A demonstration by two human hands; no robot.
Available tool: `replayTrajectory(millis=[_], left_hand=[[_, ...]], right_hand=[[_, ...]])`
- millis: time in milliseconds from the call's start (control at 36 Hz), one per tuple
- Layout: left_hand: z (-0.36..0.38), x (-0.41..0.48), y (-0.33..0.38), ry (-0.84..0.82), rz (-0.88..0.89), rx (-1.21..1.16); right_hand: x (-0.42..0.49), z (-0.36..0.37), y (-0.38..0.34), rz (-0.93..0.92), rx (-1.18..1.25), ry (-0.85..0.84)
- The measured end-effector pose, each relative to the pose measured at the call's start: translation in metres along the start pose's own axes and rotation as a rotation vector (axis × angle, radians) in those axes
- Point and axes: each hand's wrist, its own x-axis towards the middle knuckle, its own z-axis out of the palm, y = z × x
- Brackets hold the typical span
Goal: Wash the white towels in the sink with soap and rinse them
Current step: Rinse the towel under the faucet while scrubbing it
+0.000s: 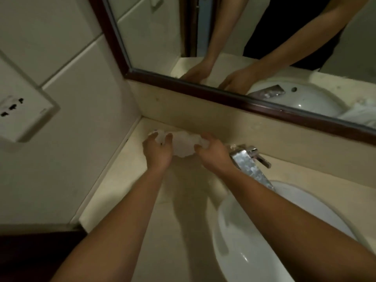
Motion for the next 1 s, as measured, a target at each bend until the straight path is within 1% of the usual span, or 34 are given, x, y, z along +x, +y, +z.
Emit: replayTrajectory(millis=[111, 250, 333, 389, 444, 500, 611, 778, 889, 944, 1000], left_hand=[[0.021, -0.032, 0.029, 0.025, 0.206, 0.029], [0.055, -0.08, 0.063, 0.001, 0.489, 0.069], [0.083, -0.122, 0.08, -0.06, 0.628, 0.091], [0.105, -0.151, 0.087, -0.134, 0.716, 0.12], [0.13, -0.18, 0.089, -0.219, 0.766, 0.15], [0.152, -0.203, 0.09, -0.277, 0.784, 0.162], [0.214, -0.27, 0.088, -0.438, 0.816, 0.208], [0.29, -0.351, 0.057, -0.688, 0.761, 0.338], [0.321, -0.398, 0.03, -0.86, 0.709, 0.445], [0.335, -0.426, 0.017, -0.937, 0.687, 0.476], [0.345, -0.445, 0.006, -0.975, 0.655, 0.465]], right_hand=[[-0.017, -0.019, 0.003, -0.033, 0.002, 0.011], [-0.051, -0.06, 0.017, -0.089, 0.142, 0.078], [-0.078, -0.097, 0.04, -0.084, 0.273, 0.12], [-0.094, -0.121, 0.06, -0.069, 0.318, 0.16], [-0.11, -0.145, 0.084, -0.05, 0.341, 0.193], [-0.125, -0.164, 0.106, -0.018, 0.351, 0.202], [-0.162, -0.216, 0.169, 0.083, 0.325, 0.28], [-0.215, -0.268, 0.259, 0.251, 0.239, 0.4], [-0.249, -0.287, 0.306, 0.332, 0.157, 0.46], [-0.27, -0.297, 0.331, 0.383, 0.12, 0.522], [-0.287, -0.304, 0.35, 0.413, 0.067, 0.598]])
